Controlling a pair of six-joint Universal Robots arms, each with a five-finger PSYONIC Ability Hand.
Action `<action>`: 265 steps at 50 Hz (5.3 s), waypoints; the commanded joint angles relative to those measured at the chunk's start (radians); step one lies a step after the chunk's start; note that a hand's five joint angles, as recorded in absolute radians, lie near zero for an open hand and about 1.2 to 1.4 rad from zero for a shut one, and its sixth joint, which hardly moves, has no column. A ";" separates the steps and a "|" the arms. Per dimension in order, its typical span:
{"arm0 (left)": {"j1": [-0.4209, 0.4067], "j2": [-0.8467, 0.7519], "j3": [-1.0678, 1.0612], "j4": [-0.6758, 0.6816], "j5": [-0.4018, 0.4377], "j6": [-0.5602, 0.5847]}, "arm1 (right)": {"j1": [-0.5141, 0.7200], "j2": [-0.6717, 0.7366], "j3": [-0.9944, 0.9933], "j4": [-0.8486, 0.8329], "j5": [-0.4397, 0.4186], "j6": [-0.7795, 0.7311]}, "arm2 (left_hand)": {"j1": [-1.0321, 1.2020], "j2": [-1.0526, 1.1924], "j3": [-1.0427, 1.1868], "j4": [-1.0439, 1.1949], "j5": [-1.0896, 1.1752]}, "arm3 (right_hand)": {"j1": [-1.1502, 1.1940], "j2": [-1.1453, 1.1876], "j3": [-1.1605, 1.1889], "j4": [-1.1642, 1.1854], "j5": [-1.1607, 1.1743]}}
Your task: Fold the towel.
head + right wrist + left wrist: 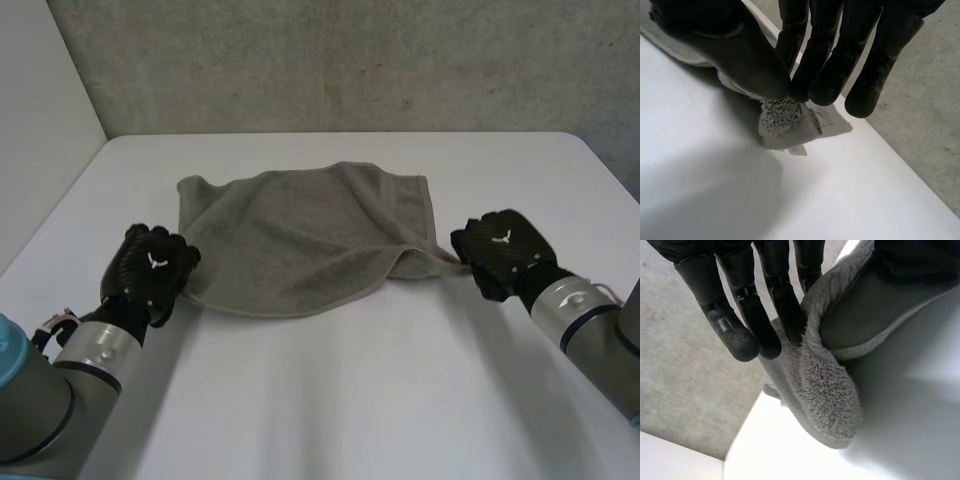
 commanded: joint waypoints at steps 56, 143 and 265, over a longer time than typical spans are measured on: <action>0.050 -0.347 0.476 -0.182 -0.109 -0.271 | -0.042 0.351 -0.687 0.428 0.055 -0.024 | -0.125 -0.155 -0.216 -0.192 -0.330 | 0.057 0.058 0.062 0.054 0.037; 0.030 -0.241 0.307 -0.177 -0.244 -0.282 | -0.226 0.286 -0.302 0.279 0.155 -0.141 | -1.226 -1.256 -1.317 -1.293 -1.431 | 0.057 0.058 0.062 0.054 0.037; -0.364 -0.129 0.609 -0.226 -0.406 -0.299 | 0.384 0.057 -0.288 0.238 -0.077 -0.081 | -1.258 -1.288 -1.349 -1.325 -1.463 | 0.057 0.058 0.062 0.054 0.037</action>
